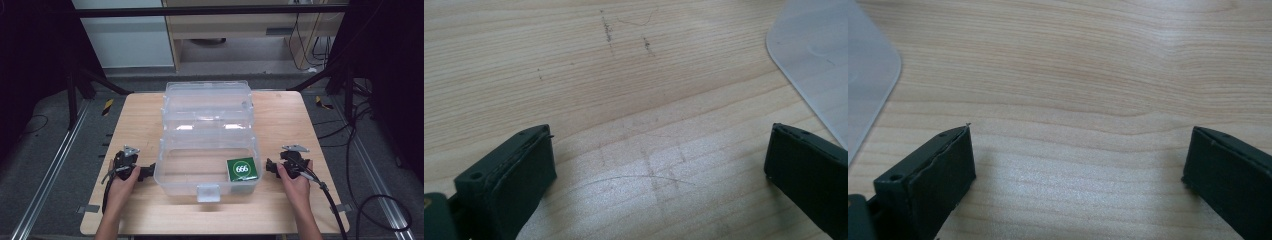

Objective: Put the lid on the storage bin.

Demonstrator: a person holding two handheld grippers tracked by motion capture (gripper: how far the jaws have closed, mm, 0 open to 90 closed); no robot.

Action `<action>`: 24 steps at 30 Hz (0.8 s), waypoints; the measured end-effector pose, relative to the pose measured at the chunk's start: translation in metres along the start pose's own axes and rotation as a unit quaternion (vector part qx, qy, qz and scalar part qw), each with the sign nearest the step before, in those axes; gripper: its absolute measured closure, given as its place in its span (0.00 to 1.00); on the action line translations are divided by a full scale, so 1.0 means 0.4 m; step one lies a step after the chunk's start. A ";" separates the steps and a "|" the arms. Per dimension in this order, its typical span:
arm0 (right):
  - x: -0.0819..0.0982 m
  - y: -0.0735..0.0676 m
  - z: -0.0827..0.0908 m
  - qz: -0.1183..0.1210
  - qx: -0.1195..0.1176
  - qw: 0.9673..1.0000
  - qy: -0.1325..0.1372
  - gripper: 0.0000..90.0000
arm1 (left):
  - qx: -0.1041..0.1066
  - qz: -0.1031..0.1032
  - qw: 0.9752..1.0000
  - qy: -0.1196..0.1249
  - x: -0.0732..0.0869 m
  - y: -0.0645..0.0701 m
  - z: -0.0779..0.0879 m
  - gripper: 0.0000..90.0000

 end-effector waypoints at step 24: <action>-0.175 -0.118 0.213 0.271 0.001 0.962 -0.020 0.14 | 0.069 -0.119 0.986 0.096 -0.129 -0.022 0.276 0.03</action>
Point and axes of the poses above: each handheld gripper's, and its own axes: z roughly backward along the jaws, x roughly out of its underside, y roughly to its right, the point moved 6 cm from there along -z, roughly forward along the jaws, and after that the axes turned 13 degrees about -x, right-handed, at the moved point
